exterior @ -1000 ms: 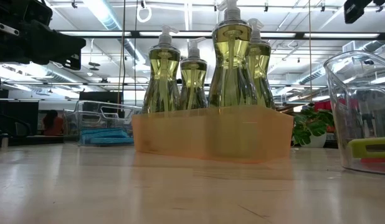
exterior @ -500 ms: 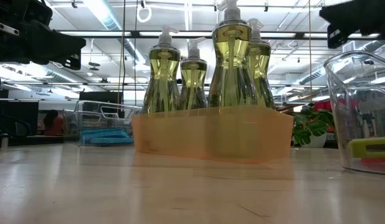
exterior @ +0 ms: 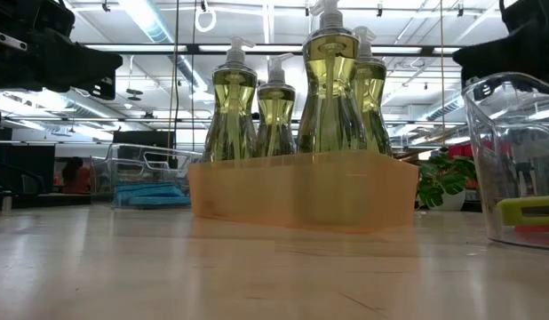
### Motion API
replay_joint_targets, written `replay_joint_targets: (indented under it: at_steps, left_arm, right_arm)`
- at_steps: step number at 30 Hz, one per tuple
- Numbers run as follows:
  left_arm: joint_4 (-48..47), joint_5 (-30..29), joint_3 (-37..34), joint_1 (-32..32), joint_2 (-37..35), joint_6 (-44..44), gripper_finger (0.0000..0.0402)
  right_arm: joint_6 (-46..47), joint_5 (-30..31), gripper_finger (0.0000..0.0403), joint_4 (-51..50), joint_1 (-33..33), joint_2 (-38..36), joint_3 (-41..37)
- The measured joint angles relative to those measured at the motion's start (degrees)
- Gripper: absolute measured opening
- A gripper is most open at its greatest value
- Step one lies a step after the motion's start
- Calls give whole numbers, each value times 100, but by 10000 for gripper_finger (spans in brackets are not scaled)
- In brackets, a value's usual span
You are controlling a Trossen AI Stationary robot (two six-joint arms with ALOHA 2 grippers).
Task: Pick & Place Kitchen Sink Supplies
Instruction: Return to Home Position
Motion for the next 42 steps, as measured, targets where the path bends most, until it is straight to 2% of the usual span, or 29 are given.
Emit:
replay_joint_targets:
  at_steps: [8,21,30,38,42]
  left_arm:
    - [0,0,0,0,-1,0,3]
    - [0,-1,0,1,-1,0,3]
    - [0,-2,0,0,-1,0,3]
    - [0,-2,0,0,-1,0,3]
    - [-2,-2,0,0,-1,0,3]
  right_arm:
    - [-8,6,21,247,-2,-9,-241]
    - [25,-8,21,-372,-2,-1,-238]
    - [-107,-135,21,-390,-17,41,-238]
    - [-178,-183,21,-394,-723,35,-238]
    - [-173,-550,21,-483,-1207,-122,-238]
